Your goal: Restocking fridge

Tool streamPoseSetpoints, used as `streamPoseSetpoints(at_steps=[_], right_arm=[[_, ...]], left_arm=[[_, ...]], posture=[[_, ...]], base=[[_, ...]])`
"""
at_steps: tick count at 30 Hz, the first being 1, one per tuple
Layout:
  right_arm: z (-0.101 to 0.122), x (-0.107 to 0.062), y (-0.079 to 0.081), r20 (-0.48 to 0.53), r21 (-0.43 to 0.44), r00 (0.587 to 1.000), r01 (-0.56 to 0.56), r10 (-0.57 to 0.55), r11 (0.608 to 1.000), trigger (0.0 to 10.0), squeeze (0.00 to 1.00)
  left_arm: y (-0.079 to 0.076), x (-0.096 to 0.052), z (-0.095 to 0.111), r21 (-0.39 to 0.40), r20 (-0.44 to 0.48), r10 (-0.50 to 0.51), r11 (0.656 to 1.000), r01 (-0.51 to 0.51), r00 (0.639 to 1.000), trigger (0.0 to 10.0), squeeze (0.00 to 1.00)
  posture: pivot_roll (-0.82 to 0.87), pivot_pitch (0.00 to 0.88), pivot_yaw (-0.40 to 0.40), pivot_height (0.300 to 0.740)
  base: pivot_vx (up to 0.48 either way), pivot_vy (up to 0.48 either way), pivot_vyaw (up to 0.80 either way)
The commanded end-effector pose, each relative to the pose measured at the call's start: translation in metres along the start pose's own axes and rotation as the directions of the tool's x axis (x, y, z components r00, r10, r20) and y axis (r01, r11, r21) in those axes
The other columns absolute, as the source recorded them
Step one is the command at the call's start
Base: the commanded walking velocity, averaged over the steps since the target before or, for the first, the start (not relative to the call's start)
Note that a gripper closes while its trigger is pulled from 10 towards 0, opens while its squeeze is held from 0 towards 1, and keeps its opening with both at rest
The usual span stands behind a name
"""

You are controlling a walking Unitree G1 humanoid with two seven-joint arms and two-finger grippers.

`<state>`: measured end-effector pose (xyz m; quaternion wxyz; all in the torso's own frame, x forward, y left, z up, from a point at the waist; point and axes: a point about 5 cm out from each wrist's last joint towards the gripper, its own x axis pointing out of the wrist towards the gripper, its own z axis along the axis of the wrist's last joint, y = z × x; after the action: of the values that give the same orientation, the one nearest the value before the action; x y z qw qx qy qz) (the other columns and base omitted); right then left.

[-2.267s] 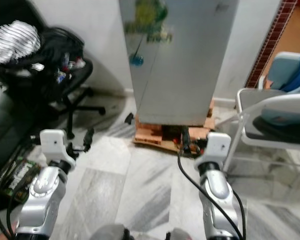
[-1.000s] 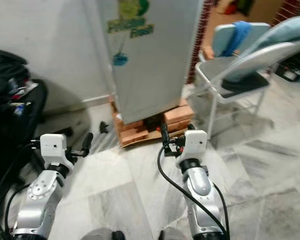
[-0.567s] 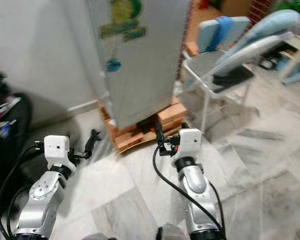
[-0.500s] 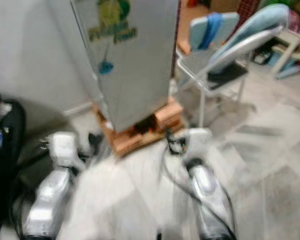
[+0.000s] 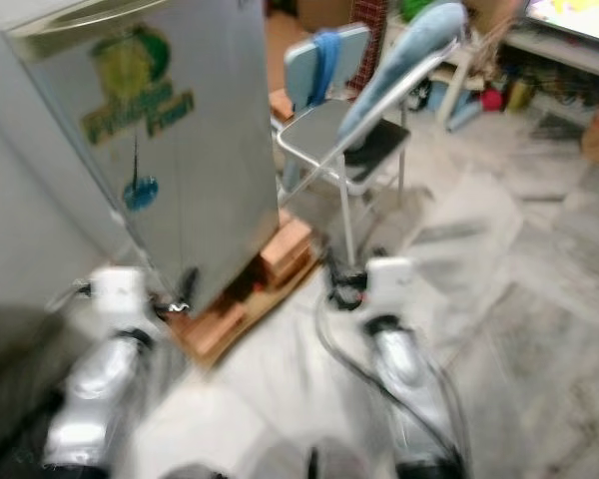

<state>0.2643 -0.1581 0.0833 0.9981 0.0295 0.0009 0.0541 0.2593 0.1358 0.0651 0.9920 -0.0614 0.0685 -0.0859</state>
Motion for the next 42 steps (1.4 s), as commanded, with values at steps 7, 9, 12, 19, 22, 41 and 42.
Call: streamPoseSetpoints(at_steps=[7,9,12,19,22,41,42], right_arm=[[0.0039,0.0022,0.0091,0.024,0.007,0.999,-0.033,0.033,0.999,10.0,0.0],[0.0039,0.0032,0.0084,0.025,0.008,0.999,-0.036,0.035,0.999,10.0,0.0],[0.0039,0.0036,0.0081,0.025,0.007,0.999,-0.038,0.038,0.999,10.0,0.0],[0.0031,0.0057,0.0087,0.019,0.001,0.999,-0.041,0.041,0.999,10.0,0.0],[0.0029,0.0066,0.0094,0.018,0.003,0.999,-0.042,0.042,0.999,10.0,0.0],[0.0005,0.0077,0.0085,0.011,-0.02,1.0,-0.028,0.028,0.999,10.0,0.0],[0.0006,0.0075,0.0085,0.013,-0.024,0.999,-0.03,0.031,0.999,10.0,0.0]], left_arm=[[0.0122,-0.0063,-0.0059,0.014,-0.038,0.04,0.999,-0.04,0.998,10.0,0.0],[0.0105,-0.0065,-0.0063,0.011,-0.039,0.036,0.999,-0.035,0.999,10.0,0.0],[0.0085,-0.0075,-0.0042,0.009,-0.013,0.022,1.0,-0.022,1.0,10.0,0.0],[0.0085,-0.0074,-0.0055,0.017,-0.028,0.03,0.999,-0.03,0.999,10.0,0.0],[0.0084,-0.0073,-0.0058,0.017,-0.029,0.028,0.999,-0.027,0.999,10.0,0.0],[0.0065,-0.0032,-0.0018,0.043,-0.014,-0.001,0.999,0.001,1.0,10.0,0.0],[0.0066,-0.0029,-0.0017,0.046,-0.015,-0.003,0.999,0.003,1.0,10.0,0.0]], posture=[[0.04,0.075,0.03,0.74],[0.04,0.074,0.029,0.74],[0.04,0.073,0.027,0.74],[0.04,0.066,0.022,0.74],[0.04,0.066,0.022,0.74],[0.04,0.066,0.025,0.74],[0.04,0.066,0.025,0.74]], base=[[0.0,0.479,-0.44],[0.0,0.48,0.0],[0.0,0.16,0.0],[0.0,0.0,0.0],[0.0,0.16,-0.2],[0.0,0.202,-0.23],[0.0,0.0,-0.8]])
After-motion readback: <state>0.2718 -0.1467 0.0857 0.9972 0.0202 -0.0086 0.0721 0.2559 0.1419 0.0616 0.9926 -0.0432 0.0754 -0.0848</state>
